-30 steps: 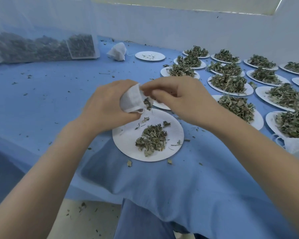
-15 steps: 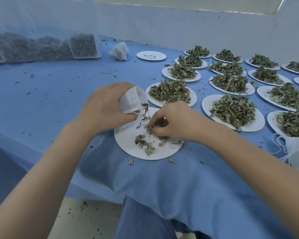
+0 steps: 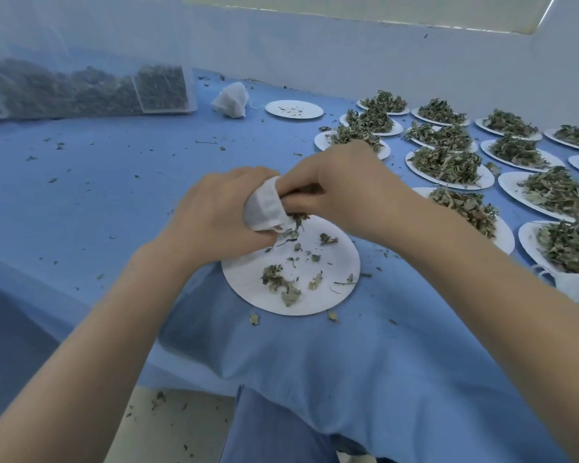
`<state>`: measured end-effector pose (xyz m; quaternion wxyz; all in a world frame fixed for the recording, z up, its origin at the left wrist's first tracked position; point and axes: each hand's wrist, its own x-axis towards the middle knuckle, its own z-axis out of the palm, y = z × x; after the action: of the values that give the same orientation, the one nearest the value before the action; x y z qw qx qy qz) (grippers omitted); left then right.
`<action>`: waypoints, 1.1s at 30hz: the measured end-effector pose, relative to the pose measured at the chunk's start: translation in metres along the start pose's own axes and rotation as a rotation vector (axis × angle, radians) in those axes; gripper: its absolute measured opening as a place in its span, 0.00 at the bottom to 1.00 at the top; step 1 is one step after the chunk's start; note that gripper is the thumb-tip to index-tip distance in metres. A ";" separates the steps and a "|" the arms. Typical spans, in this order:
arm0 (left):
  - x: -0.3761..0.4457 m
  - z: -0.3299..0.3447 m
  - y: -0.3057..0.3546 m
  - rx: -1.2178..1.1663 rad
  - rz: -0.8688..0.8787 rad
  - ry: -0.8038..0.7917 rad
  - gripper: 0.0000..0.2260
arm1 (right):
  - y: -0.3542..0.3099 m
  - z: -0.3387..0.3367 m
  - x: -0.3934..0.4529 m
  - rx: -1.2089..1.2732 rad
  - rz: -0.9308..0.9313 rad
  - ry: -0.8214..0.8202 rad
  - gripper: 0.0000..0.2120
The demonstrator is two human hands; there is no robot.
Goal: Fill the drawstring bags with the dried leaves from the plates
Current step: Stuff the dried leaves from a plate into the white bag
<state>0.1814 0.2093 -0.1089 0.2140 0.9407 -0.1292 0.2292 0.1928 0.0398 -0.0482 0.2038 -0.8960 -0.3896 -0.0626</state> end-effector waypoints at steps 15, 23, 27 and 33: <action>0.000 0.000 0.002 -0.189 0.020 0.149 0.16 | -0.003 0.012 0.002 0.184 0.064 0.221 0.09; 0.001 0.000 0.003 -0.132 0.059 0.127 0.14 | 0.000 -0.004 0.001 0.182 0.034 -0.147 0.11; 0.002 -0.006 0.002 -0.130 0.047 0.073 0.13 | 0.006 -0.009 -0.003 0.316 0.031 -0.042 0.12; 0.004 -0.002 0.015 -0.185 0.042 0.088 0.13 | -0.002 0.010 0.007 0.073 0.003 0.075 0.07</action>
<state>0.1789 0.1962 -0.0997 0.3004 0.9031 -0.1600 0.2619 0.1957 0.0497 -0.0548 0.2508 -0.8855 -0.3826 -0.0815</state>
